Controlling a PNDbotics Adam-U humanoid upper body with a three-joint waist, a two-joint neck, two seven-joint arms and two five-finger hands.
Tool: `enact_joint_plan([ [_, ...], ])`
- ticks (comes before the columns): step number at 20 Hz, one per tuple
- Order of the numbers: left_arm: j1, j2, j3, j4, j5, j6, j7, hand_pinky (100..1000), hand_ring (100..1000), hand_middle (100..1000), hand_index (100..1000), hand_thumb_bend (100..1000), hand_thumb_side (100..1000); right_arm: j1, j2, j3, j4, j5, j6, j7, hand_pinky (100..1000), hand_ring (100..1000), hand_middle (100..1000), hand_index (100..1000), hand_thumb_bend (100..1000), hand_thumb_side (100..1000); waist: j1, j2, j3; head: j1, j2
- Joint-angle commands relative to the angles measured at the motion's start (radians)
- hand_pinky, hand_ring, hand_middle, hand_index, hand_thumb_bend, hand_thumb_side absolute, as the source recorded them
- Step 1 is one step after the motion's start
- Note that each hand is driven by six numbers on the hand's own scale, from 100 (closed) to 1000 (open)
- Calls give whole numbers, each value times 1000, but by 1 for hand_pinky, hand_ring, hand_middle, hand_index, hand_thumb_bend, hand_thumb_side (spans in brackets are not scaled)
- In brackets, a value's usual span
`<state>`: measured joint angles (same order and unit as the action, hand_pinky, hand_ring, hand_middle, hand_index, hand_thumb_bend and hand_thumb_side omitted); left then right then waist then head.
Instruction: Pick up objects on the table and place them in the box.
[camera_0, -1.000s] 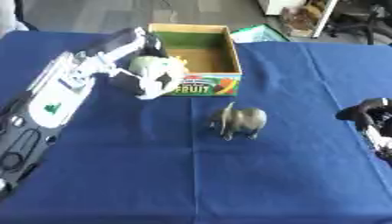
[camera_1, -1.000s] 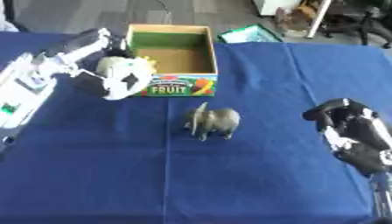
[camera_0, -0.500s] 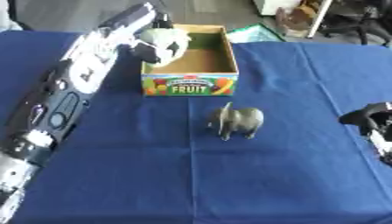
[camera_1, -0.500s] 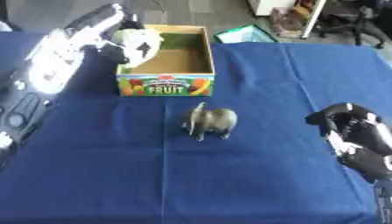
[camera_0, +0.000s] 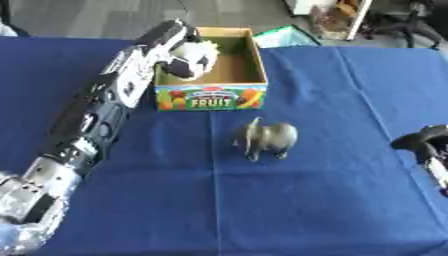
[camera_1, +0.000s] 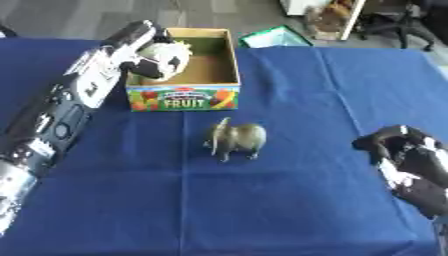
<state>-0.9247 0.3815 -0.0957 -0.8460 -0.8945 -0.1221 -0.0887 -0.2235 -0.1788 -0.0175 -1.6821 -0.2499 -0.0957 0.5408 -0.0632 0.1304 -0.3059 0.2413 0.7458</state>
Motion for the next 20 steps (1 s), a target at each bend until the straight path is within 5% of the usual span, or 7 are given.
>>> enact_joint_plan([
  [1,-26,3,22,17,-20,1,47,680,718,628,743,442,158,-15,-7,-1,-24,-7,-3,6,747,669,484,621,100,100,2,-10,-3,4,-12],
  [4,-20,2,33,10,16,4,78,756,802,708,768,542,179,-15,-7,-2,-25,-5,-3,7,747,669,484,620,100,100,4,-9,0,-1,-11],
  [8,-1,21,33,-58,126,-3,107,771,853,754,784,532,315,-13,-9,-6,-25,-1,-3,6,747,669,484,621,100,100,9,-11,11,-10,-10],
  [9,7,29,29,-85,162,-5,103,773,857,758,786,552,287,-13,-9,-7,-25,0,-3,6,747,669,484,621,100,100,10,-11,14,-13,-10],
  [14,72,87,28,-280,393,20,72,734,829,717,773,465,311,-19,-16,-12,-25,6,-6,7,749,670,484,621,100,100,14,-14,34,-35,-11],
  [20,233,141,67,-587,712,118,41,696,800,661,741,391,311,-46,-44,-18,-15,7,-17,16,750,672,485,627,100,100,21,-20,67,-54,-7],
])
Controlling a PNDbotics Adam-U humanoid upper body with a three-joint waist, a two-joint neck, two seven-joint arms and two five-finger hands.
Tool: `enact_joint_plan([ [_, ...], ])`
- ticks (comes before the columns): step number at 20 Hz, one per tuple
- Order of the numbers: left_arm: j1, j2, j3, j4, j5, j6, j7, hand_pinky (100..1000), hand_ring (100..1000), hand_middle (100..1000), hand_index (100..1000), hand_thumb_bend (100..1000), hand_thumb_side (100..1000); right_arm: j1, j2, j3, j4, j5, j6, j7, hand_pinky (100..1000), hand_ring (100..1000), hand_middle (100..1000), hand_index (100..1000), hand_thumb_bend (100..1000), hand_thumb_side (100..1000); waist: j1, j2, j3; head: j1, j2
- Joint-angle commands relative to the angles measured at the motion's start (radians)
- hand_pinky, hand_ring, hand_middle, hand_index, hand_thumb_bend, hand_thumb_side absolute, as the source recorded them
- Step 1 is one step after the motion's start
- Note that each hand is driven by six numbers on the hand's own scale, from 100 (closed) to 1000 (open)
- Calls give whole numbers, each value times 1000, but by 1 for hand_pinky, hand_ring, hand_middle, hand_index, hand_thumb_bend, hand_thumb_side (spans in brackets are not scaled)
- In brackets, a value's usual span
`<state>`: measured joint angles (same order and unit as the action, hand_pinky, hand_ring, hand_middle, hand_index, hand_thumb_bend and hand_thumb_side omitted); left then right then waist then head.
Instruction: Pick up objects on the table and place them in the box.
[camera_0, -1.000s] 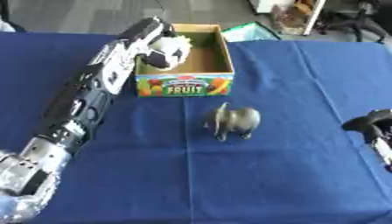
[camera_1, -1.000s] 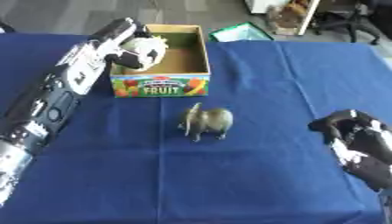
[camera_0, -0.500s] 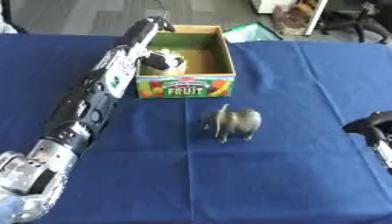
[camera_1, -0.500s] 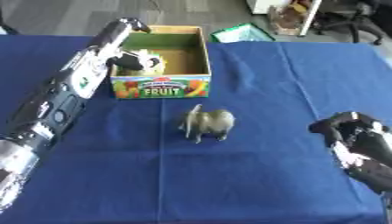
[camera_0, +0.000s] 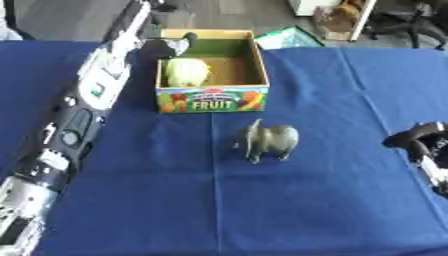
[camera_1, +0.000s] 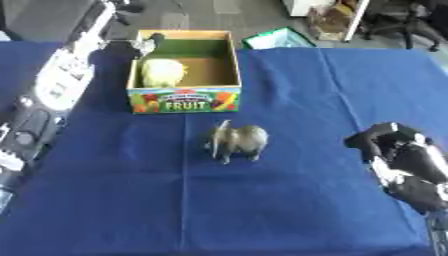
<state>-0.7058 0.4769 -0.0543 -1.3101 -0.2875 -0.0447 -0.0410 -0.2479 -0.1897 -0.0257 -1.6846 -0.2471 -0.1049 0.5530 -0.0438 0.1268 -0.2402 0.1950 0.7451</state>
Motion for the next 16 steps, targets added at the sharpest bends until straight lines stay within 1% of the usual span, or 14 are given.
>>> enact_joint_plan([
  [1,51,49,36,-179,150,52,-5,695,799,659,740,389,312,-36,-45,-8,-10,1,-14,7,750,672,485,628,100,100,1,-16,9,-11,-5],
  [4,166,54,68,-332,259,83,0,687,790,647,737,376,318,-83,-86,4,8,-13,-43,17,751,673,484,638,100,100,2,-19,23,-25,-3],
  [8,300,33,108,-481,313,117,14,679,783,635,733,368,332,-155,-144,28,52,-26,-103,36,752,677,486,654,100,100,1,-20,46,-45,3],
  [12,385,-3,133,-558,326,142,37,672,777,626,729,367,351,-227,-187,63,107,-26,-171,71,756,688,493,684,100,100,0,-22,65,-57,7],
  [16,440,-36,144,-593,327,161,39,669,776,623,727,362,375,-295,-209,100,172,-7,-246,118,762,712,513,711,100,100,-2,-25,78,-70,9],
])
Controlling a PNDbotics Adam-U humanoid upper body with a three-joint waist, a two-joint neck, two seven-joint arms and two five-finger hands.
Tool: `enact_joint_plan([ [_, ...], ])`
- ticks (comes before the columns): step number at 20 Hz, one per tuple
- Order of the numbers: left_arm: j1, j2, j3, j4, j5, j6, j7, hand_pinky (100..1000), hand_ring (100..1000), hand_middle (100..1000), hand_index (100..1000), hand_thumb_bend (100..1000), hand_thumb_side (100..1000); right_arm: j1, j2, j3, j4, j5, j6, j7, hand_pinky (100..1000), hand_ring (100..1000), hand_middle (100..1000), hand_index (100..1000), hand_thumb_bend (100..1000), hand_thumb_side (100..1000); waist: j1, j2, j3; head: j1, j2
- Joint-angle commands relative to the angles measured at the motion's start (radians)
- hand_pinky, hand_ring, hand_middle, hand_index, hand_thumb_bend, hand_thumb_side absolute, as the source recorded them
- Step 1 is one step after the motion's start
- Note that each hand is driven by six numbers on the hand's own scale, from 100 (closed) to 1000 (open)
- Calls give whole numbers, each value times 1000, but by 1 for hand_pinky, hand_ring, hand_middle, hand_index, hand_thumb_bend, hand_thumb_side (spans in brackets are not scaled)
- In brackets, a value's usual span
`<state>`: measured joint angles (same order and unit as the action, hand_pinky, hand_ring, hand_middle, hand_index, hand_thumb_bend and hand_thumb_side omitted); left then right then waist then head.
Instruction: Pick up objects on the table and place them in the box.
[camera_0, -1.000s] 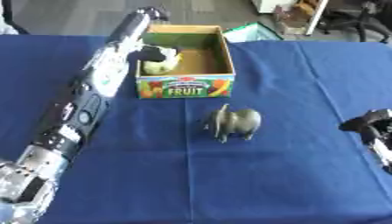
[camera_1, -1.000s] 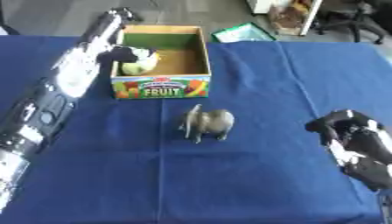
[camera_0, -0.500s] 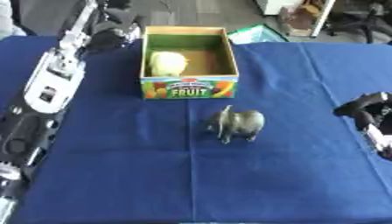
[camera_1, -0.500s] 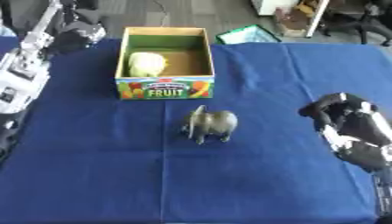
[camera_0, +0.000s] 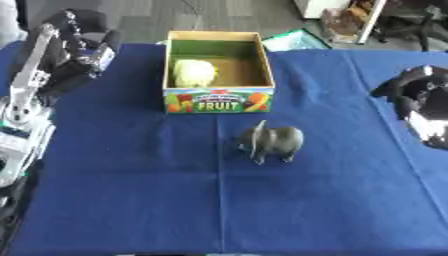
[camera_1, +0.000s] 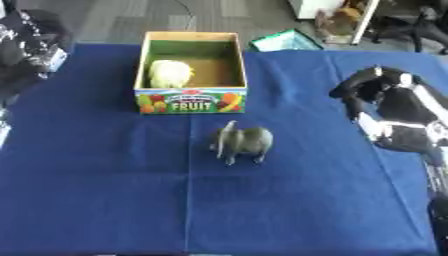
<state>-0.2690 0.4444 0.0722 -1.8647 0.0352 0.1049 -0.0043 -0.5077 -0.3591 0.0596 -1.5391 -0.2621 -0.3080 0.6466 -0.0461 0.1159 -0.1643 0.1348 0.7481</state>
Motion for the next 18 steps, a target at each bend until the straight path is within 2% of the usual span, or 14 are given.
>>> enact_joint_plan([
  [1,12,-11,17,-41,5,16,0,669,776,622,727,362,379,-52,-43,23,48,19,-64,38,766,724,523,721,100,100,-2,-14,5,-16,8],
  [2,19,-17,17,-44,4,19,-2,668,776,621,726,362,382,-66,-46,30,68,29,-86,51,772,738,535,732,121,100,-3,-15,8,-19,8],
  [4,28,-27,17,-49,3,23,-6,668,775,621,726,362,387,-96,-48,45,108,50,-135,85,795,774,577,769,220,100,-4,-15,12,-21,8],
  [5,30,-31,17,-52,1,25,-8,668,775,620,725,360,389,-113,-49,57,129,62,-163,116,815,805,609,793,273,100,-4,-15,13,-24,10],
  [6,31,-34,15,-53,0,26,-10,668,775,620,725,360,389,-126,-48,65,152,71,-190,149,815,805,609,793,273,100,-4,-15,13,-27,11],
  [7,32,-37,12,-55,0,27,-15,669,776,621,726,360,394,-144,-46,75,178,85,-221,189,834,835,645,811,330,135,-4,-15,15,-31,10],
  [10,32,-45,6,-60,-2,29,-28,668,775,620,726,360,395,-194,-30,105,263,142,-307,252,842,845,661,821,355,159,-2,-13,20,-35,9],
  [12,31,-50,2,-63,-1,29,-34,669,776,620,727,360,396,-221,-12,127,319,190,-358,258,843,846,664,822,361,170,0,-12,23,-38,9],
  [18,28,-57,-2,-71,-6,30,-43,669,776,620,727,358,394,-282,73,158,509,366,-468,260,843,844,676,828,372,198,8,-8,33,-54,2],
])
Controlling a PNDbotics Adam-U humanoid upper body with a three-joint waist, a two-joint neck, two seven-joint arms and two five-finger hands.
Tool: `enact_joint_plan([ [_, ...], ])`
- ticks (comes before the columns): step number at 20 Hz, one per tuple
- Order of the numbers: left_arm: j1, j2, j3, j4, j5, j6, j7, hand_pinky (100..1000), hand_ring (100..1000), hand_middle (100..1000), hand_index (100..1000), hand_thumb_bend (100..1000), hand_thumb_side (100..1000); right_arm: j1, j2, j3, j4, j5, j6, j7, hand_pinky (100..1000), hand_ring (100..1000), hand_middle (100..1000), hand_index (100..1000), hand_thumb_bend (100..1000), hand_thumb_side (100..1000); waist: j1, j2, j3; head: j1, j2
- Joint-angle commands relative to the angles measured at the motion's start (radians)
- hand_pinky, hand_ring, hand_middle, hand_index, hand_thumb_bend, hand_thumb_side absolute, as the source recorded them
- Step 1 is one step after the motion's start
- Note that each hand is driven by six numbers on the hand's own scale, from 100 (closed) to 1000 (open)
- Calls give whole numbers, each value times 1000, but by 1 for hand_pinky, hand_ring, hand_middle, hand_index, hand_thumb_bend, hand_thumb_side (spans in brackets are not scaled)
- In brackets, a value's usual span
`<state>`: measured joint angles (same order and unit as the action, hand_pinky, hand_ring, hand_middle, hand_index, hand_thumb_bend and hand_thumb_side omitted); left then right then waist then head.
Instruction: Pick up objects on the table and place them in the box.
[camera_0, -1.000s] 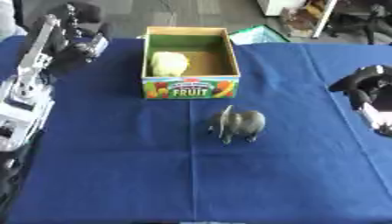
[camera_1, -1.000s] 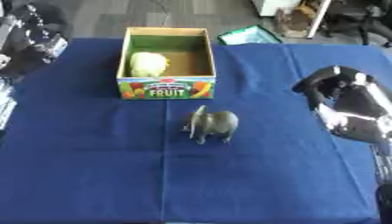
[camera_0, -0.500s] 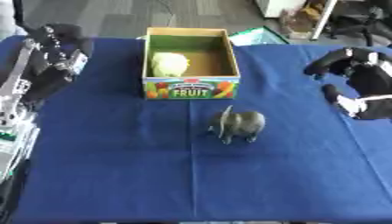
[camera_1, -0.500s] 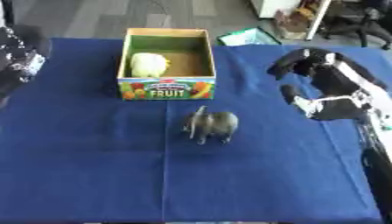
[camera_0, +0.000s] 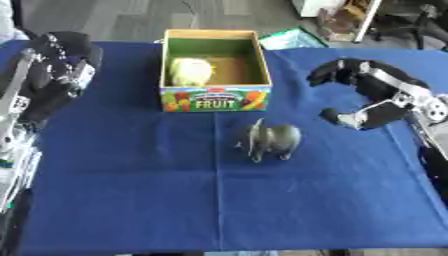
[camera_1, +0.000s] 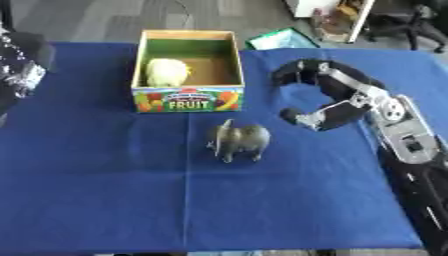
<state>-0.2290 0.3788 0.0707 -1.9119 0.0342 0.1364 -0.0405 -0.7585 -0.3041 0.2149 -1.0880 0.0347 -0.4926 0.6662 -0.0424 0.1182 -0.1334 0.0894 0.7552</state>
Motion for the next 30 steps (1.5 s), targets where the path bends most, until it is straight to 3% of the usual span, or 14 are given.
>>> enact_joint_plan([
  [1,-12,8,-1,-24,-6,-2,-8,669,775,620,728,358,394,-38,31,1,85,100,-303,241,843,845,680,830,381,183,6,-10,5,-10,-5],
  [7,-12,5,-1,-26,-11,-1,-10,669,776,621,728,357,397,-53,77,-11,178,249,-406,241,848,851,707,841,411,220,8,-8,11,-19,-7],
  [16,-10,3,-1,-28,-18,-1,-10,669,776,621,729,356,397,-54,95,-12,173,346,-414,241,839,821,698,827,421,210,8,-10,12,-21,-9],
  [27,-9,1,-3,-26,-26,-1,-13,669,775,621,729,350,401,-49,104,8,128,429,-414,226,755,709,576,717,363,100,6,-11,14,-22,-11],
  [30,-8,0,-3,-25,-26,-1,-13,671,775,621,729,347,402,-52,105,9,121,442,-414,193,630,577,458,605,281,100,5,-12,16,-23,-13],
])
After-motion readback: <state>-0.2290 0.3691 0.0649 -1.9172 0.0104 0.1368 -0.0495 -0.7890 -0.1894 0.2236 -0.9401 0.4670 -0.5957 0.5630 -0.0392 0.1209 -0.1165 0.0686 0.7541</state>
